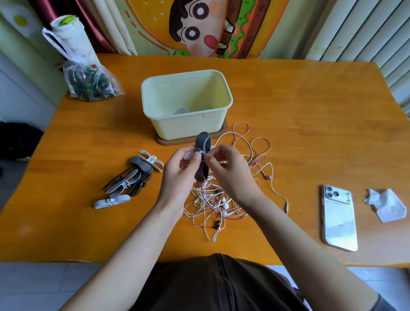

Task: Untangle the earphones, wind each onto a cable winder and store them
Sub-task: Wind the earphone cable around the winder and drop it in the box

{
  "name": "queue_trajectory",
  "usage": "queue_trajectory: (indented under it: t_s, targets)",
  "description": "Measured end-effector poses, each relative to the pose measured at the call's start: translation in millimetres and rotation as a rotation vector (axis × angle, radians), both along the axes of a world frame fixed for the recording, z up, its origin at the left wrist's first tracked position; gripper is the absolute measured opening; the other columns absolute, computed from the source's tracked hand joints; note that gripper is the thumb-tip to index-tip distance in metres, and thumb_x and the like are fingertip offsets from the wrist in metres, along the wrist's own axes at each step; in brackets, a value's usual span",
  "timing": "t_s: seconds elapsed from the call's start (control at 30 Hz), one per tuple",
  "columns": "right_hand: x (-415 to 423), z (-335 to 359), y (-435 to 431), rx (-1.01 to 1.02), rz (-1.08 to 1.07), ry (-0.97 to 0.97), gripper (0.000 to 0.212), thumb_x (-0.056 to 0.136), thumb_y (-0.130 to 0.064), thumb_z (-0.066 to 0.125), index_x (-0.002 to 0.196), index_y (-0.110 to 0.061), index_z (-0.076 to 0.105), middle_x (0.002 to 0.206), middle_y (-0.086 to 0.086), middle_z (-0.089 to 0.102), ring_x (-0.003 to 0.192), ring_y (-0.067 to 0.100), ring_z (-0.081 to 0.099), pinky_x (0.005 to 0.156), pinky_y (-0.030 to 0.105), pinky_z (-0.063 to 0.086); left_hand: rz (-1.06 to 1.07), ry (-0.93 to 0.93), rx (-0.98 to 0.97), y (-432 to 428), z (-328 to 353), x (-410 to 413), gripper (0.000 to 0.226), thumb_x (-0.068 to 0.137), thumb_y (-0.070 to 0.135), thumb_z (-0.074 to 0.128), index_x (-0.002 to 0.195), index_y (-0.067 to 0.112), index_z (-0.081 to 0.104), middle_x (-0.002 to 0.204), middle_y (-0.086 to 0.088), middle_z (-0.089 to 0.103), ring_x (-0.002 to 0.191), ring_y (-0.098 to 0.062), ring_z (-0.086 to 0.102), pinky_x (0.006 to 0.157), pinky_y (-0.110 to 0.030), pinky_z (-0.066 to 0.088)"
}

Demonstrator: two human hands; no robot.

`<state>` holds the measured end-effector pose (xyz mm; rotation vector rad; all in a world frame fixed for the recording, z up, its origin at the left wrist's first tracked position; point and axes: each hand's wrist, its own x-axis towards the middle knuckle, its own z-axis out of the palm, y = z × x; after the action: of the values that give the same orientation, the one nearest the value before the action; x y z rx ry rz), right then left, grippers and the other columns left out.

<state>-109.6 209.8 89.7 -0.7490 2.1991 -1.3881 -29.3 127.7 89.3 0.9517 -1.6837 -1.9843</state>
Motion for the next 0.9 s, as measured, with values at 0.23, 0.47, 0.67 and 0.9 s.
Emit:
queue_trajectory:
  t_s: [0.23, 0.47, 0.67, 0.9]
  targets:
    - [4, -3, 3, 0.047, 0.108, -0.031, 0.011, 0.097, -0.024, 0.047, 0.101, -0.016, 0.04, 0.085, -0.007, 0.056, 0.071, 0.016, 0.062, 0.057, 0.021, 0.046, -0.01, -0.016, 0.01, -9, -2, -1, 0.016, 0.099, 0.022, 0.049, 0.113, 0.021, 0.057, 0.109, 0.0, 0.067, 0.101, -0.014, 0.064, 0.081, -0.025, 0.05]
    - [-7, 0, 10, 0.07, 0.095, 0.192, 0.012, 0.094, -0.021, 0.056, 0.089, -0.01, 0.06, 0.071, -0.007, 0.057, 0.061, 0.006, 0.052, 0.055, 0.012, 0.04, -0.003, -0.082, -0.114, -14, -8, 1, 0.013, 0.098, 0.025, 0.05, 0.111, 0.026, 0.053, 0.099, 0.014, 0.061, 0.093, -0.001, 0.058, 0.066, -0.009, 0.047]
    - [-16, 1, 14, 0.169, 0.076, 0.133, 0.015, 0.098, -0.021, 0.046, 0.093, -0.009, 0.054, 0.085, 0.006, 0.064, 0.068, 0.017, 0.057, 0.058, 0.023, 0.044, -0.029, -0.139, -0.184, -16, -14, 4, 0.019, 0.098, 0.025, 0.05, 0.116, 0.02, 0.055, 0.1, 0.011, 0.061, 0.091, 0.0, 0.058, 0.064, -0.004, 0.045]
    - [-17, -4, 19, 0.307, 0.3, 0.08, 0.035, 0.093, -0.004, 0.053, 0.126, -0.006, 0.041, 0.118, 0.009, 0.059, 0.1, 0.013, 0.056, 0.077, 0.016, 0.046, -0.08, -0.155, -0.164, -11, -16, 6, 0.013, 0.096, 0.023, 0.055, 0.109, 0.02, 0.057, 0.094, 0.007, 0.062, 0.08, 0.007, 0.059, 0.058, -0.002, 0.043]
